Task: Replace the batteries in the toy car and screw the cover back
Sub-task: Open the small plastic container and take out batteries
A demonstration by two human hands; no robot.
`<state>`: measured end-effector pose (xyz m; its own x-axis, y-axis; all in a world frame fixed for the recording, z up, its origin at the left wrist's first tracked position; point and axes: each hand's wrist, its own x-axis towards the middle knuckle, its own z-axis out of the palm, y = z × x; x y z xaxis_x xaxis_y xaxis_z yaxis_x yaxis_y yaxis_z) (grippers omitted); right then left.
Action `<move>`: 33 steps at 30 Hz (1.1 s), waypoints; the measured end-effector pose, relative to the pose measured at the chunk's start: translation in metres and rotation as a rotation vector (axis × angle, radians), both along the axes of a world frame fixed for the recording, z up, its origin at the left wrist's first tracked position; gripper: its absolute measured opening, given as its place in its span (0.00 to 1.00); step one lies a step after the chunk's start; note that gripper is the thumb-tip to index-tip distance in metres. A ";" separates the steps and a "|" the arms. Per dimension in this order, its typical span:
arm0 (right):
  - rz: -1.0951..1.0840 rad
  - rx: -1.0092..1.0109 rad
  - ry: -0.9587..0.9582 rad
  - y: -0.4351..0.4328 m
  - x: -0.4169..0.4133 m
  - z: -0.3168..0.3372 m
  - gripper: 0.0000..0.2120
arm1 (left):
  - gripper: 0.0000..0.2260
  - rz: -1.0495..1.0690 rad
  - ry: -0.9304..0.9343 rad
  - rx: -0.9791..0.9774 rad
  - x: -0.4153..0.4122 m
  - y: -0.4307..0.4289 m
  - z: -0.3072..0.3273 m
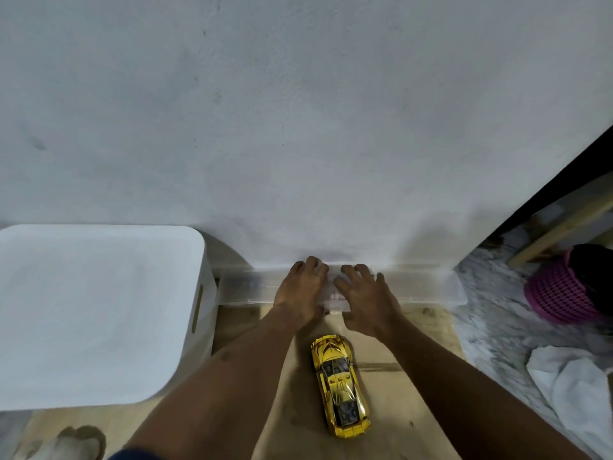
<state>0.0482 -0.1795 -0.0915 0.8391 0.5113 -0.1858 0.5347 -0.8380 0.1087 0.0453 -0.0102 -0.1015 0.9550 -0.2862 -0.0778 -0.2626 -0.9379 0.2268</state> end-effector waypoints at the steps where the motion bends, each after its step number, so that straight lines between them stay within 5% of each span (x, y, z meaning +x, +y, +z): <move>1: -0.003 -0.008 0.015 -0.003 -0.001 0.000 0.33 | 0.36 -0.003 0.004 -0.030 -0.001 0.002 -0.001; 6: 0.147 -0.012 -0.057 -0.013 0.002 0.009 0.19 | 0.35 -0.025 0.030 -0.091 0.001 0.013 0.000; 12: 0.191 0.336 -0.308 -0.024 0.017 0.032 0.13 | 0.37 -0.052 0.021 -0.041 0.002 0.014 0.013; 17: -0.104 0.510 -0.427 -0.017 0.022 0.045 0.11 | 0.15 0.108 -0.096 -0.250 0.005 0.012 0.035; 21: -0.107 0.731 -0.330 -0.016 -0.008 0.029 0.14 | 0.12 0.158 -0.142 -0.276 0.015 0.012 0.044; 27: -0.210 0.444 0.285 0.005 0.006 -0.002 0.20 | 0.13 0.138 -0.173 -0.257 0.020 0.009 0.040; 33: -0.048 0.126 0.205 0.019 0.018 -0.018 0.24 | 0.14 0.112 -0.173 -0.233 0.026 0.012 0.038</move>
